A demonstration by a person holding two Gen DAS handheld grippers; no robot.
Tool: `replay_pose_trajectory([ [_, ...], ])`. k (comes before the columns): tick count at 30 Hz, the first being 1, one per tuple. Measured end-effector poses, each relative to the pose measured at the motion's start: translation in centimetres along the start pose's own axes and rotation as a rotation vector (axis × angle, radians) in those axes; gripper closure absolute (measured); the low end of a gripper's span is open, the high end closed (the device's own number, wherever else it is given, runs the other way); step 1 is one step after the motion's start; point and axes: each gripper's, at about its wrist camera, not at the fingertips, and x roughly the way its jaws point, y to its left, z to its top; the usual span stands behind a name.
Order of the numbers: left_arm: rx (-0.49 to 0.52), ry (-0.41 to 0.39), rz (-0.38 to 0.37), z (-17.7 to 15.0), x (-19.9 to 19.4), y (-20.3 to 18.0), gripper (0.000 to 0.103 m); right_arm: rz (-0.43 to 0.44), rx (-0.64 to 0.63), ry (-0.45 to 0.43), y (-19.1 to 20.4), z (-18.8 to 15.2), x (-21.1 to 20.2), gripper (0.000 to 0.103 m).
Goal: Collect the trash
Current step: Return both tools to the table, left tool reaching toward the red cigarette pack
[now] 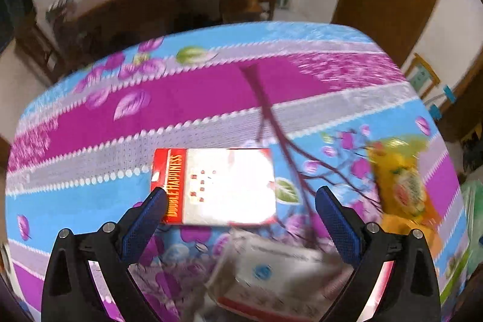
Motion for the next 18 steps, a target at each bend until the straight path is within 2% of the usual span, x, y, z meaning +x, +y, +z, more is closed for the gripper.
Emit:
replay_pose_trajectory([
  [3, -0.028, -0.005, 0.021, 0.9, 0.9, 0.5, 0.005, 0.005, -0.017, 0.016, 0.4, -0.3, 0.7, 0.027],
  [7, 0.042, 0.007, 0.031, 0.8, 1.5, -0.9, 0.005, 0.019, -0.044, 0.034, 1.2, -0.1, 1.7, 0.027],
  [9, 0.046, 0.01, 0.039, 0.9, 1.8, -0.9, 0.005, 0.022, -0.042, 0.034, 1.2, 0.1, 1.7, 0.027],
  [14, 0.028, 0.013, 0.005, 1.0, 1.6, -0.5, 0.005, 0.02, -0.023, 0.025, 0.7, 0.2, 1.3, 0.027],
  [18, 0.063, 0.003, -0.006, 0.1, 1.1, -0.1, 0.005, 0.025, 0.007, 0.021, -0.1, -0.1, 1.2, 0.025],
])
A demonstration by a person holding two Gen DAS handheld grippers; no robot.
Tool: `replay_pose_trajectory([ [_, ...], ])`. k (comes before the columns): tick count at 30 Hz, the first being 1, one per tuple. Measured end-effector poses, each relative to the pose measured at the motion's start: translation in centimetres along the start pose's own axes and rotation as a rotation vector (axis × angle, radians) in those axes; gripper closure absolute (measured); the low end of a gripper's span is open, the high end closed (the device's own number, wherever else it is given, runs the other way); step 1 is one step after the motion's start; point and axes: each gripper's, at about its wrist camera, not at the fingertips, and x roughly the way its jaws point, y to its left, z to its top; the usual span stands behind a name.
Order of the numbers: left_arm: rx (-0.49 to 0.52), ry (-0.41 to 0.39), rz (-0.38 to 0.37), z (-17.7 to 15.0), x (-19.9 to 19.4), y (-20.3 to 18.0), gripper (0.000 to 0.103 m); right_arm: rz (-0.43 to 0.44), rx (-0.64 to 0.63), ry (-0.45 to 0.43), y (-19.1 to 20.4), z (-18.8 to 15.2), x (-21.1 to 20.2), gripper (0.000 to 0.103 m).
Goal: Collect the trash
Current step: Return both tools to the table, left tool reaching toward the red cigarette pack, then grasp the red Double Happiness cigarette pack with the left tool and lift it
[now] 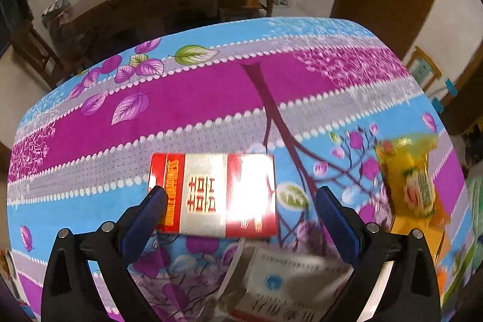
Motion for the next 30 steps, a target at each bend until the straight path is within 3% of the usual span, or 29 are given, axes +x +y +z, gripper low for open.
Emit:
replay_pose_trajectory([
  [7, -0.163, -0.004, -0.001, 0.8, -0.5, 3.7, 0.005, 0.045, 0.048, -0.014, -0.6, -0.4, 0.2, 0.022],
  [9, -0.172, 0.016, 0.026, 1.2, -0.4, 4.0, 0.005, 0.052, 0.055, -0.013, -0.6, -0.5, 0.3, 0.021],
  [16, -0.285, 0.071, 0.015, 1.2, 0.3, 6.6, 0.005, 0.059, 0.071, -0.027, -0.8, -0.9, 0.0, 0.018],
  [21, -0.288, 0.097, 0.018, 0.8, 1.1, 7.1, 0.005, 0.054, 0.077, -0.026, -1.0, -1.2, 0.3, 0.017],
  [24, -0.297, 0.084, 0.005, 0.9, 0.4, 7.4, 0.026, 0.046, 0.075, -0.029, -1.1, -1.1, 0.3, 0.018],
  [26, -0.307, 0.082, -0.031, 0.8, -0.2, 8.0, 0.054, 0.047, 0.067, -0.029, -1.0, -1.1, 0.2, 0.018],
  [27, -0.312, 0.085, -0.055, 0.7, -0.4, 8.4, 0.059, 0.043, 0.06, -0.031, -0.9, -1.0, 0.1, 0.018],
  [29, -0.315, 0.082, -0.059, 0.3, -0.6, 8.8, 0.083, 0.039, 0.053, -0.032, -0.7, -1.0, 0.1, 0.018],
  [30, -0.313, 0.081, -0.064, 0.2, -0.6, 8.8, 0.086, 0.04, 0.052, -0.031, -0.7, -1.0, 0.1, 0.018],
])
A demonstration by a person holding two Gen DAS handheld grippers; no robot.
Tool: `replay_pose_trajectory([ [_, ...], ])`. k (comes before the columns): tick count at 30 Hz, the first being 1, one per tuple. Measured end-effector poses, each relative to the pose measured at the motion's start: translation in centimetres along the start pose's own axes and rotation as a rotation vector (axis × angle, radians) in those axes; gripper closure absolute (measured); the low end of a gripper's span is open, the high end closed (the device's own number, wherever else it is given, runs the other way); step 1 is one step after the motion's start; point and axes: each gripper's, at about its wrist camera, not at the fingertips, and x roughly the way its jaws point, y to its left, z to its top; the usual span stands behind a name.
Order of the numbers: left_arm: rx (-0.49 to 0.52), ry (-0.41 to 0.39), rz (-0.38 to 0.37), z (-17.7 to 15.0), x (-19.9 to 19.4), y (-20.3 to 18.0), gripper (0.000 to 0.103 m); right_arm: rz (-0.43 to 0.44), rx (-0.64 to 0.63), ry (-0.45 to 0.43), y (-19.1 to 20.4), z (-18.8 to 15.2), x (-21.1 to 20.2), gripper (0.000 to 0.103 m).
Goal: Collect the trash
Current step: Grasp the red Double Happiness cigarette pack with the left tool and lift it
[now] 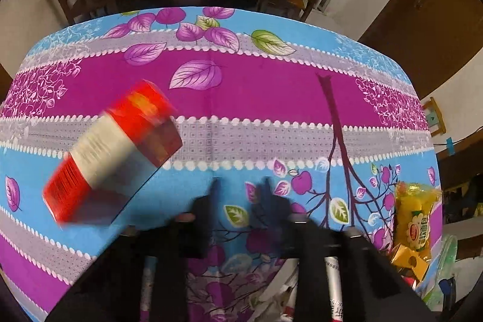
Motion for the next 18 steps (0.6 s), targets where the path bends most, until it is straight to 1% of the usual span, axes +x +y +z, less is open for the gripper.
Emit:
replay_pose_trajectory([
  [1, -0.001, -0.001, -0.014, -0.2, -0.2, 0.2, 0.09, 0.001, 0.001, 0.001, 0.1, 0.0, 0.0, 0.018],
  [2, -0.004, -0.002, -0.023, -0.5, -0.5, 0.6, 0.091, 0.0, 0.003, 0.002, 0.1, 0.0, 0.0, 0.018],
  [3, -0.009, -0.001, -0.031, -0.8, -0.9, 0.8, 0.091, 0.0, 0.005, 0.003, 0.1, 0.0, -0.1, 0.018],
  [4, -0.006, 0.006, -0.054, -1.3, -1.6, 1.0, 0.091, 0.001, 0.007, 0.003, 0.1, 0.0, -0.2, 0.018],
  [6, 0.044, 0.008, -0.101, -2.1, -3.1, 0.7, 0.09, -0.001, 0.012, -0.003, -0.1, 0.1, -0.4, 0.018],
  [7, 0.087, -0.002, -0.125, -2.6, -4.4, 0.1, 0.083, 0.0, 0.017, -0.009, -0.2, 0.1, -0.5, 0.018],
  [8, 0.106, -0.023, -0.137, -2.7, -5.6, 0.0, 0.069, 0.002, 0.022, -0.012, -0.4, 0.0, -0.5, 0.018],
  [9, 0.117, -0.066, -0.135, -2.7, -7.1, 0.2, 0.058, 0.004, 0.026, -0.014, -0.5, 0.0, -0.5, 0.018],
  [10, 0.123, -0.146, -0.096, -2.7, -9.1, 0.6, 0.034, 0.011, 0.036, -0.014, -0.7, -0.1, -0.3, 0.018],
  [11, 0.125, -0.245, -0.018, -2.6, -11.0, 1.1, 0.017, 0.016, 0.044, -0.014, -0.8, -0.2, -0.3, 0.018],
  [12, 0.125, -0.309, 0.042, -2.6, -11.9, 1.4, 0.013, 0.025, 0.058, -0.013, -1.0, -0.4, -0.1, 0.018],
  [13, 0.126, -0.377, 0.119, -2.5, -12.7, 2.2, 0.011, 0.031, 0.065, -0.013, -1.1, -0.4, 0.0, 0.018],
  [14, 0.12, -0.401, 0.168, -2.2, -12.7, 3.0, 0.01, 0.042, 0.077, -0.01, -1.2, -0.5, 0.1, 0.018],
  [15, 0.112, -0.396, 0.196, -1.8, -12.4, 3.7, 0.01, 0.059, 0.089, -0.014, -1.3, -0.5, 0.0, 0.018],
  [16, 0.102, -0.37, 0.233, -1.3, -11.3, 4.5, 0.01, 0.08, 0.103, -0.024, -1.5, -0.5, -0.1, 0.018],
  [18, 0.154, -0.331, 0.287, -0.9, -8.9, 4.6, 0.01, 0.108, 0.128, -0.036, -1.8, -0.5, -0.2, 0.018],
])
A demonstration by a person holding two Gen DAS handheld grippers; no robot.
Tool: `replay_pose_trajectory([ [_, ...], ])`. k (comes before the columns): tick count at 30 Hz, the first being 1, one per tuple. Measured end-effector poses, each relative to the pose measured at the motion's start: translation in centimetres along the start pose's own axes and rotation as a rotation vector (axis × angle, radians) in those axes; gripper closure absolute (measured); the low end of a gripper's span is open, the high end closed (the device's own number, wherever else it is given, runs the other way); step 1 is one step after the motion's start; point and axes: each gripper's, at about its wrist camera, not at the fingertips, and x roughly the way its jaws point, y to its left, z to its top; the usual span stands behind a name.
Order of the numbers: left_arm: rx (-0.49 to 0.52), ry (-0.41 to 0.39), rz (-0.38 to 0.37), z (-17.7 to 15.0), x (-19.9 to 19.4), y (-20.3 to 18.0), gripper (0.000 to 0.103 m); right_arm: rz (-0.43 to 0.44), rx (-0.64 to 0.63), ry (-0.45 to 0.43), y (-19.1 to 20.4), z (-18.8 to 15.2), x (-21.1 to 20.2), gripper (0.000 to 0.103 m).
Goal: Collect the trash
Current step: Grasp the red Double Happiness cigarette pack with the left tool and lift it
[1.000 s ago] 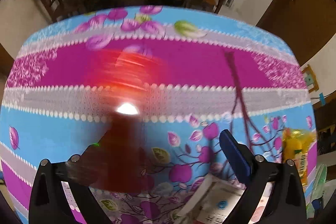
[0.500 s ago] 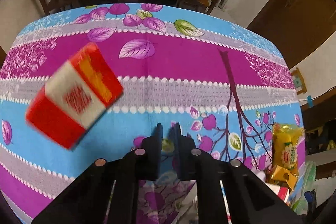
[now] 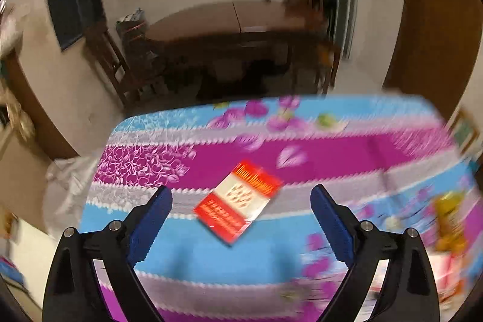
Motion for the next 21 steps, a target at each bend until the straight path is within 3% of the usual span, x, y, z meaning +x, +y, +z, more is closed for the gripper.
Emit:
replay_pose_trajectory([
  [6, 0.245, 0.05, 0.014, -2.7, 3.6, -1.8, 0.01, 0.037, 0.056, -0.006, -0.7, 0.0, -0.1, 0.018],
  [11, 0.203, 0.067, 0.022, -1.6, 6.4, -0.5, 0.01, -0.002, 0.028, 0.013, 0.2, 0.1, 0.3, 0.018],
  [13, 0.202, 0.108, 0.007, -1.5, 8.0, -0.2, 0.01, -0.018, 0.013, 0.019, 0.4, 0.1, 0.5, 0.018],
  [15, 0.201, 0.093, -0.005, -1.6, 8.3, 0.0, 0.008, -0.032, 0.002, 0.027, 0.7, 0.0, 0.6, 0.018],
  [16, 0.178, 0.097, -0.033, -1.7, 8.5, 0.4, 0.01, -0.039, -0.004, 0.03, 0.8, 0.0, 0.7, 0.018],
  [17, 0.159, 0.104, -0.068, -1.7, 8.5, 0.8, 0.024, -0.047, -0.012, 0.032, 0.9, 0.0, 0.7, 0.018],
  [18, 0.144, 0.107, -0.115, -1.8, 8.5, 1.1, 0.03, -0.055, -0.023, 0.033, 1.1, 0.0, 0.7, 0.02],
  [21, 0.219, 0.053, -0.051, -3.0, 7.1, 0.3, 0.039, -0.08, -0.095, 0.039, 2.2, 0.6, 0.8, 0.035],
])
